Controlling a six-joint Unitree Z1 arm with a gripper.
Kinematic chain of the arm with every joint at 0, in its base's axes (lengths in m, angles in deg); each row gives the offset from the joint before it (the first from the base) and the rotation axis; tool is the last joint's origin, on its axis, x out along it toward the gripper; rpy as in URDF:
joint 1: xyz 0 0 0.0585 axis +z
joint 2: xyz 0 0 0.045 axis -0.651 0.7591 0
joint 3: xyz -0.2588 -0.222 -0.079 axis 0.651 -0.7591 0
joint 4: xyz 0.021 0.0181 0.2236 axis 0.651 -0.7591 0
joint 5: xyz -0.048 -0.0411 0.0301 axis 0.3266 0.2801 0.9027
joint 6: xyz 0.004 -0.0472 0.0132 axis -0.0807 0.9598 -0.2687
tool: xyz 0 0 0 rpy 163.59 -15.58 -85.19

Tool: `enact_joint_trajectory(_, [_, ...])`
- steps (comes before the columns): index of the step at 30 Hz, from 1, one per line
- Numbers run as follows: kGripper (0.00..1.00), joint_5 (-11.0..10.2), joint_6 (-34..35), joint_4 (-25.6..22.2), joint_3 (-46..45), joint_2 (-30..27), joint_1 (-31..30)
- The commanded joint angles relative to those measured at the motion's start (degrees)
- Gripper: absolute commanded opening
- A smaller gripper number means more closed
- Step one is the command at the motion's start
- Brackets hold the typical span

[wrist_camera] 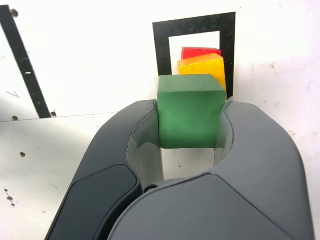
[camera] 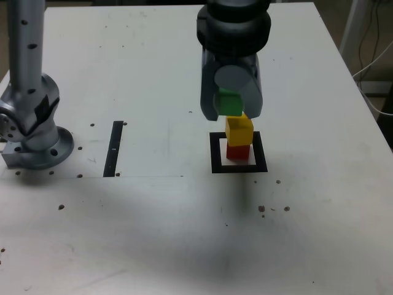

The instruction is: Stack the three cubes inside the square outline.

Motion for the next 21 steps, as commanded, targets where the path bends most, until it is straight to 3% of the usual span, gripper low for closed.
enact_joint_trajectory(1, [0.16,0.27,-0.47,0.41,0.02,-0.66,0.17])
enact_joint_trajectory(10, [0.18,1.47,-1.63,2.73,-0.33,0.08,0.17])
enact_joint_trajectory(21, [0.21,1.22,-2.61,4.62,-2.73,0.29,0.44])
